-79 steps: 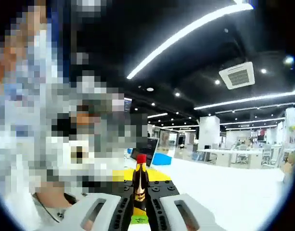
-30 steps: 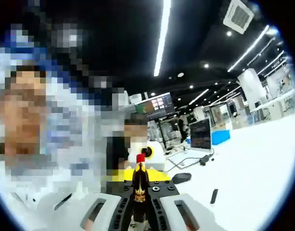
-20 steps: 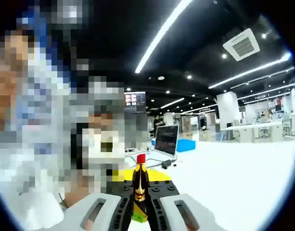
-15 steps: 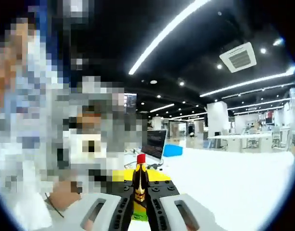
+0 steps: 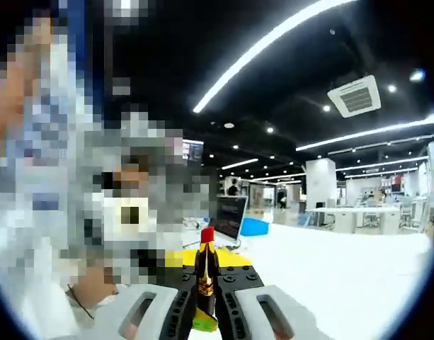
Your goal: Unscrew the lipstick cap, remove the lipstick, and put the cap back on the lipstick
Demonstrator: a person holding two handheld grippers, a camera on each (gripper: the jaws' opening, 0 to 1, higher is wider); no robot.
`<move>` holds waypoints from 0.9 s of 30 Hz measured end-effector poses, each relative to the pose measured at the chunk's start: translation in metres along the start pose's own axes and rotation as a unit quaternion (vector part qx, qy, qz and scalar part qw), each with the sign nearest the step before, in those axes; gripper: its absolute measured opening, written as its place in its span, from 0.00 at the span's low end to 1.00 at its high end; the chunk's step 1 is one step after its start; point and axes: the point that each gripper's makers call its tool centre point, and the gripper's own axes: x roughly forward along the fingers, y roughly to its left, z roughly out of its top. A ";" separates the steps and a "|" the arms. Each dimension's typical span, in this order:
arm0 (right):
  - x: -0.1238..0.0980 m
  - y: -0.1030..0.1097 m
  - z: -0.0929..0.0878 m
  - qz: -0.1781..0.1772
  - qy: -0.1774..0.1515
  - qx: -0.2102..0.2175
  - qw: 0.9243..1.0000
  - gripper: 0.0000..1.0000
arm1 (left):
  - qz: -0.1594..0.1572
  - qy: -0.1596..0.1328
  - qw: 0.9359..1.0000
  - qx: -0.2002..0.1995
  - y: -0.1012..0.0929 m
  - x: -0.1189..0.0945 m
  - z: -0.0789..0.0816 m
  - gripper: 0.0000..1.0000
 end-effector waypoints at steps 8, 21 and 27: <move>-0.010 0.034 0.008 0.131 -0.010 0.090 0.987 0.06 | -0.173 -0.004 0.982 -0.071 -0.043 -0.012 0.003 0.36; -0.018 0.093 0.007 0.283 -0.013 0.167 0.945 0.06 | -0.354 -0.042 0.917 -0.178 -0.092 -0.035 0.020 0.23; -0.022 0.091 0.013 0.296 -0.014 0.179 0.938 0.06 | -0.377 -0.040 0.905 -0.191 -0.099 -0.036 0.021 0.16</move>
